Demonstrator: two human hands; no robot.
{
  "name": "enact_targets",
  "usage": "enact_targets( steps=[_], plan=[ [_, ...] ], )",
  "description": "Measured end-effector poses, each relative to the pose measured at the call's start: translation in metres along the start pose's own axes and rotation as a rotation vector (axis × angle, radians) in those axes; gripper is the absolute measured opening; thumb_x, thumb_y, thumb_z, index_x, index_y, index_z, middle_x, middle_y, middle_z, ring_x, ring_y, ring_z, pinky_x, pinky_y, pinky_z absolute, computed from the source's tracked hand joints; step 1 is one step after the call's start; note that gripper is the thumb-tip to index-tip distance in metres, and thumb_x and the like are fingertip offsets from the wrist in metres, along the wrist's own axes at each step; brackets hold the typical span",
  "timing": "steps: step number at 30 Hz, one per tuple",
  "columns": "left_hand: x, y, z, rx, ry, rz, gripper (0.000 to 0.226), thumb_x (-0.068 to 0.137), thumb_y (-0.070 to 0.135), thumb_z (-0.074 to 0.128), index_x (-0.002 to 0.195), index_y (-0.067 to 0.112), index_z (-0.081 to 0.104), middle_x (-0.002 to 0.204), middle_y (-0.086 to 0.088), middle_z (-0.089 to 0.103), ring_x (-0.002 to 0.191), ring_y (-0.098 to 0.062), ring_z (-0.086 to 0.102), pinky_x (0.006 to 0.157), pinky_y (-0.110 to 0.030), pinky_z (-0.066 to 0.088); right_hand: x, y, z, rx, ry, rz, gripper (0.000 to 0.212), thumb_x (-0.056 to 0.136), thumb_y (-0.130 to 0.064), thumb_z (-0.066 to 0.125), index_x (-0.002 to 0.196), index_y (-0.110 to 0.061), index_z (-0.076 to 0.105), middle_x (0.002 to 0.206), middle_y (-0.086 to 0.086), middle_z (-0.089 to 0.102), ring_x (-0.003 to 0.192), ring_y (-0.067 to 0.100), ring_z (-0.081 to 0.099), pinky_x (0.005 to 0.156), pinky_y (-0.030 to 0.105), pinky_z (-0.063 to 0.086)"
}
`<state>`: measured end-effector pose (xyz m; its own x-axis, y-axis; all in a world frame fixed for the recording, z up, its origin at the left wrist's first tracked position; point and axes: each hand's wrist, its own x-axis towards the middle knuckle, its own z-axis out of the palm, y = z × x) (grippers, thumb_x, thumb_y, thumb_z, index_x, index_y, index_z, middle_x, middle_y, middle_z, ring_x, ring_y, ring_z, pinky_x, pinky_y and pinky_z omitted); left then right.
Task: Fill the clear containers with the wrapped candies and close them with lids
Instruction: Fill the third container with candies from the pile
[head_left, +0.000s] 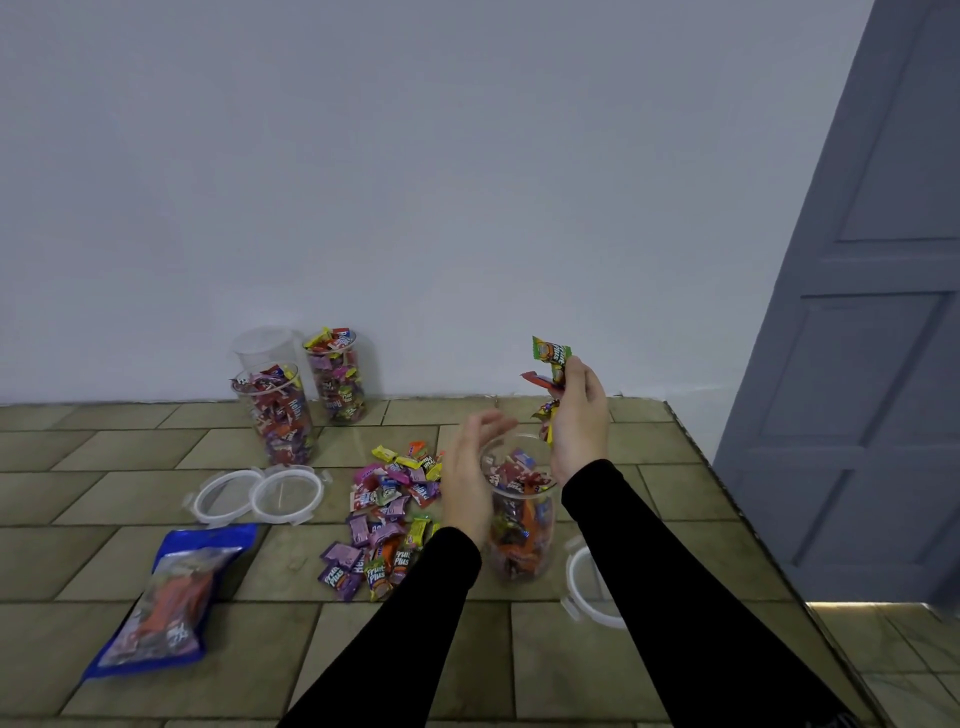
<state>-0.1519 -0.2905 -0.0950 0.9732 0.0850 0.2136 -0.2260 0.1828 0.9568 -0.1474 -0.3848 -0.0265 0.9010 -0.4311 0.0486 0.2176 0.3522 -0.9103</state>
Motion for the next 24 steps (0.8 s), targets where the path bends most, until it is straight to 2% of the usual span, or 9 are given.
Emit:
enact_targets(
  steps=[2, 3, 8, 12, 14, 16, 19, 21, 24],
  plan=[
    [-0.001, -0.004, 0.000, -0.127, -0.040, -0.289, 0.066, 0.093, 0.062, 0.036, 0.107, 0.007, 0.068, 0.105, -0.014, 0.072, 0.106, -0.035, 0.063, 0.099, -0.048, 0.047, 0.001, 0.000, 0.000, -0.020, 0.006, 0.012, 0.027, 0.102, -0.032, 0.038, 0.087, -0.022, 0.059, 0.090, 0.005, 0.075, 0.049, 0.011, 0.039, 0.045, 0.023, 0.030],
    [-0.001, -0.005, 0.000, -0.162, -0.036, -0.352, 0.069, 0.094, 0.063, 0.033, 0.104, 0.005, 0.069, 0.103, -0.016, 0.072, 0.104, -0.038, 0.061, 0.099, -0.051, 0.045, 0.001, 0.000, 0.000, -0.026, 0.004, 0.019, 0.028, 0.101, -0.030, 0.039, 0.085, -0.022, 0.060, 0.090, 0.007, 0.074, 0.054, 0.011, 0.043, 0.048, 0.024, 0.032],
    [0.000, -0.007, 0.006, -0.209, 0.041, -0.354, 0.073, 0.099, 0.056, 0.025, 0.098, -0.002, 0.070, 0.094, -0.020, 0.070, 0.091, -0.035, 0.060, 0.089, -0.044, 0.049, 0.002, -0.002, 0.000, 0.019, -0.043, 0.078, 0.033, 0.094, -0.018, 0.042, 0.068, -0.017, 0.062, 0.073, 0.007, 0.067, 0.049, 0.014, 0.044, 0.040, 0.020, 0.032],
    [0.001, -0.015, 0.005, -0.245, 0.084, -0.339, 0.076, 0.091, 0.066, 0.036, 0.100, 0.000, 0.072, 0.108, -0.027, 0.068, 0.102, -0.043, 0.063, 0.101, -0.056, 0.045, 0.006, -0.001, 0.001, 0.008, -0.064, 0.090, 0.029, 0.092, -0.016, 0.046, 0.068, -0.011, 0.060, 0.070, 0.005, 0.058, 0.063, 0.019, 0.049, 0.047, 0.023, 0.036],
    [0.002, -0.019, 0.003, -0.213, 0.062, -0.306, 0.077, 0.087, 0.069, 0.037, 0.100, 0.003, 0.073, 0.105, -0.027, 0.069, 0.104, -0.044, 0.064, 0.100, -0.058, 0.045, 0.007, -0.001, 0.001, 0.007, -0.057, 0.102, 0.030, 0.092, -0.014, 0.045, 0.065, -0.012, 0.057, 0.065, 0.003, 0.054, 0.057, 0.015, 0.047, 0.043, 0.018, 0.035],
    [0.003, -0.021, 0.002, -0.178, 0.066, -0.272, 0.072, 0.096, 0.061, 0.029, 0.096, 0.004, 0.073, 0.100, -0.026, 0.070, 0.101, -0.046, 0.064, 0.096, -0.057, 0.048, 0.006, -0.003, 0.002, 0.017, -0.058, 0.106, 0.032, 0.092, -0.013, 0.045, 0.062, -0.012, 0.055, 0.056, -0.001, 0.054, 0.051, 0.013, 0.046, 0.041, 0.017, 0.034],
    [0.003, -0.021, 0.004, -0.185, 0.053, -0.263, 0.068, 0.100, 0.055, 0.027, 0.092, 0.006, 0.074, 0.095, -0.024, 0.071, 0.097, -0.043, 0.064, 0.094, -0.055, 0.049, 0.007, 0.001, 0.000, 0.044, -0.079, 0.084, 0.037, 0.090, -0.010, 0.044, 0.055, -0.014, 0.053, 0.048, -0.004, 0.052, 0.049, 0.016, 0.046, 0.046, 0.023, 0.034],
    [0.003, -0.022, 0.003, -0.196, 0.061, -0.262, 0.066, 0.099, 0.056, 0.031, 0.086, 0.010, 0.076, 0.092, -0.022, 0.072, 0.094, -0.040, 0.066, 0.097, -0.057, 0.048, 0.009, 0.005, -0.002, 0.049, -0.123, 0.032, 0.039, 0.083, -0.009, 0.045, 0.046, -0.016, 0.049, 0.048, -0.001, 0.047, 0.051, 0.019, 0.040, 0.050, 0.027, 0.030],
    [0.005, -0.025, 0.003, -0.207, 0.060, -0.247, 0.069, 0.089, 0.065, 0.038, 0.087, 0.008, 0.076, 0.095, -0.025, 0.071, 0.097, -0.045, 0.064, 0.097, -0.063, 0.044, 0.008, 0.008, -0.002, 0.018, -0.205, -0.053, 0.025, 0.064, -0.014, 0.045, 0.039, -0.018, 0.043, 0.046, 0.001, 0.040, 0.047, 0.015, 0.032, 0.048, 0.025, 0.026]
  ],
)
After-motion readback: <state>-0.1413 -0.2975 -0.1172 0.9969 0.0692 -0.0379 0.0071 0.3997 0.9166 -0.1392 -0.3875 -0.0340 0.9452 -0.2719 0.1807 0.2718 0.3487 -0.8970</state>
